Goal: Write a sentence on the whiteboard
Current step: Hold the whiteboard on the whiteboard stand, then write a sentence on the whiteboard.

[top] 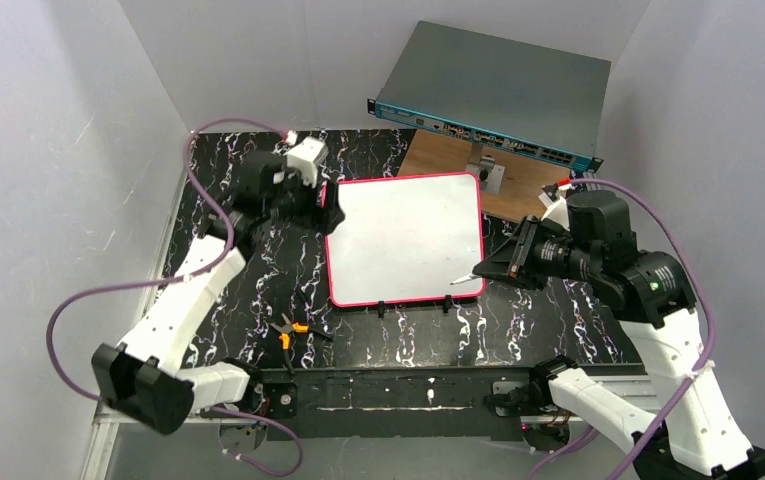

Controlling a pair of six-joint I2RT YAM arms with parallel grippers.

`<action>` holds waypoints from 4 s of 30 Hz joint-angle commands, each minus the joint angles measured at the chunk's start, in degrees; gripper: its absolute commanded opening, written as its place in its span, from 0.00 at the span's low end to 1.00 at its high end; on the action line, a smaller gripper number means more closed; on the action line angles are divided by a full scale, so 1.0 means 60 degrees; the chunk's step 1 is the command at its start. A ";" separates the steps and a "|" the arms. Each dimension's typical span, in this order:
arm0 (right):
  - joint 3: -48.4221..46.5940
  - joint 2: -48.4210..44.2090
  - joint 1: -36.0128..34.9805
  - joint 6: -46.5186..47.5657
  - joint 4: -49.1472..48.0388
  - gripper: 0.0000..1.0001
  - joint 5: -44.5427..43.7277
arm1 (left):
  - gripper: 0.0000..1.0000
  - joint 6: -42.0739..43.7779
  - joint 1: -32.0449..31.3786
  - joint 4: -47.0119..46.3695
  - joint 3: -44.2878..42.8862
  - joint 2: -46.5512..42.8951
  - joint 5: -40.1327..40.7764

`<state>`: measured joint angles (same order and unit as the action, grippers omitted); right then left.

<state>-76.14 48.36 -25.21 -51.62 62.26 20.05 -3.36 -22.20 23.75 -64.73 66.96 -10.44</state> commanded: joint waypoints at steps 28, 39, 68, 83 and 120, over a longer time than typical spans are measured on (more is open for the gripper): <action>-0.0172 -0.0024 -0.0013 0.2088 0.0635 0.01 0.0779 | 0.80 0.1892 0.0051 0.3241 -0.9569 0.8610 -0.5145; -0.1216 0.0839 -0.0017 0.2401 0.1696 0.01 0.0644 | 0.77 0.1886 0.0390 0.2526 -0.8983 0.8702 -0.6503; -0.0856 0.1051 -0.0015 0.2038 0.1286 0.01 0.0798 | 0.24 0.1632 0.0397 0.2049 -0.7269 0.8368 -0.6917; -0.0240 0.0512 -0.0016 0.1940 0.0497 0.01 0.0469 | 0.00 0.0347 0.0383 0.0849 -0.5219 0.5980 -0.5843; 0.1833 -0.1004 -0.0017 0.1613 -0.1910 0.01 -0.0357 | 0.00 0.1146 -0.1432 -0.0896 -0.1855 0.2701 -0.3098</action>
<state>-66.67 44.45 -25.21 -42.09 54.63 18.94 -0.32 -29.63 19.22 -73.49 85.12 -27.64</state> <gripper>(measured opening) 0.204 0.380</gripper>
